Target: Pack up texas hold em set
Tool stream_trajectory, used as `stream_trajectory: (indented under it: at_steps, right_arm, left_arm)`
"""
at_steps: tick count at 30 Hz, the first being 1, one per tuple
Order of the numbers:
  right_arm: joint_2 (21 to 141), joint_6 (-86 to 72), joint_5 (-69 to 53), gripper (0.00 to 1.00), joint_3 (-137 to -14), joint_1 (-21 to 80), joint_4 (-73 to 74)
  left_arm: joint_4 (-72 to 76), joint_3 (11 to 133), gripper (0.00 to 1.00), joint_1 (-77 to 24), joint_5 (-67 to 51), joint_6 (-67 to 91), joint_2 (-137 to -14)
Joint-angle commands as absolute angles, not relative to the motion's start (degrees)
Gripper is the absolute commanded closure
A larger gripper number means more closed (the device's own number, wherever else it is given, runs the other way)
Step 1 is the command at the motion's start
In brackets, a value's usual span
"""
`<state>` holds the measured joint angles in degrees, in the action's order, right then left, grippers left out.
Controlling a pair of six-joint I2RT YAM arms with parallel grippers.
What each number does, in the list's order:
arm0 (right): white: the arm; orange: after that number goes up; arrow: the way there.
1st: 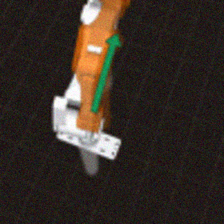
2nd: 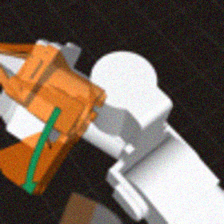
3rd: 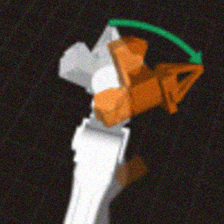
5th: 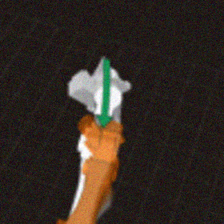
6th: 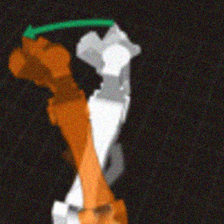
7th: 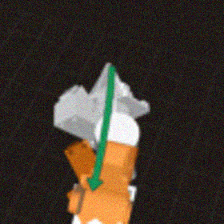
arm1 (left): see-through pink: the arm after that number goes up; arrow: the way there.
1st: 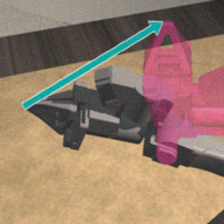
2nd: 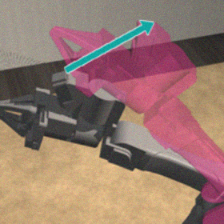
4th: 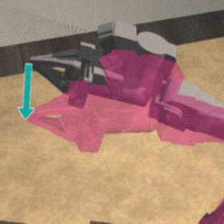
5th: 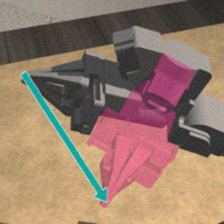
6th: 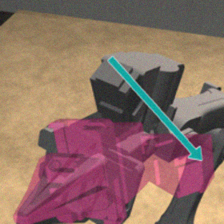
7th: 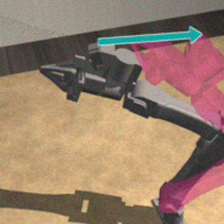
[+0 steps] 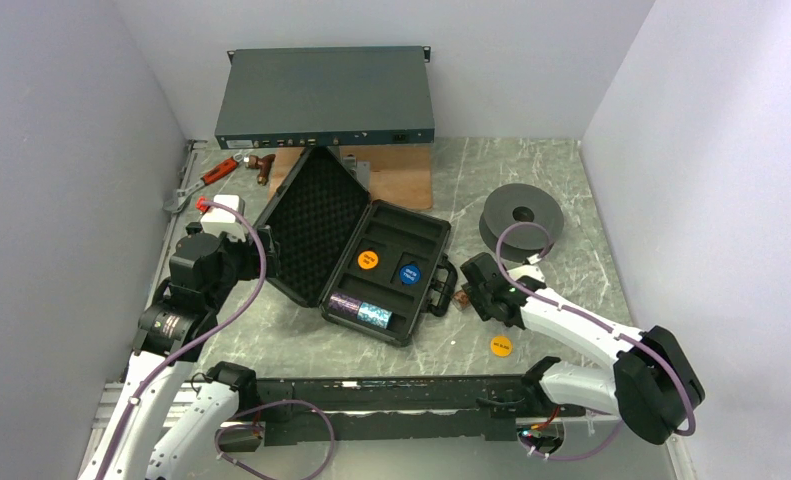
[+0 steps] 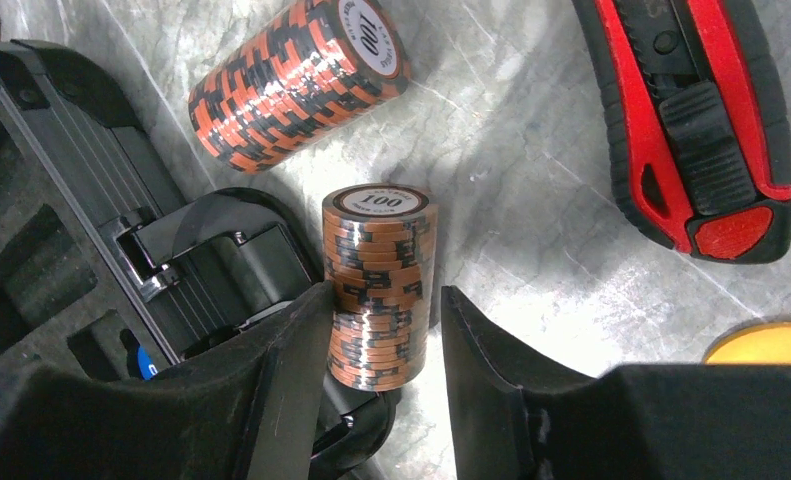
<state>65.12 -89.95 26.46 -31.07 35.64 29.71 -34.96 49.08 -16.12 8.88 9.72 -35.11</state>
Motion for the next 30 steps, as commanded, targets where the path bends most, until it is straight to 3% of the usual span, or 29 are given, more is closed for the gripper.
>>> stream_trajectory:
  at_steps: [1, 10, 14, 17, 24, 30]
  right_arm:
    - [66.3, -86.0, 26.2, 0.54, -31.6, 35.2, 30.1]
    - [70.6, -77.5, 23.0, 0.52, -32.5, 35.2, 26.4]
    - [72.8, -71.1, 23.5, 0.63, -35.4, 35.2, 28.5]
    - [73.0, -65.8, 24.1, 0.64, -36.8, 35.2, 29.2]
    - [73.9, -42.9, 15.0, 0.63, -38.8, 35.2, 28.4]
    - [74.0, -34.1, 8.4, 0.61, -39.8, 35.6, 31.0]
  left_arm:
    - [-33.7, 49.2, 0.01, -16.3, 8.7, 9.3, -35.2]
    - [-33.8, 49.2, 0.01, -16.3, 8.8, 9.2, -35.3]
    - [-33.8, 49.3, 0.01, -16.3, 9.0, 9.2, -35.2]
    - [-33.9, 49.3, 0.01, -16.3, 9.1, 9.2, -35.1]
    - [-33.8, 49.3, 0.01, -16.3, 9.0, 9.2, -35.2]
    - [-33.7, 49.3, 0.01, -16.1, 9.0, 9.2, -35.5]
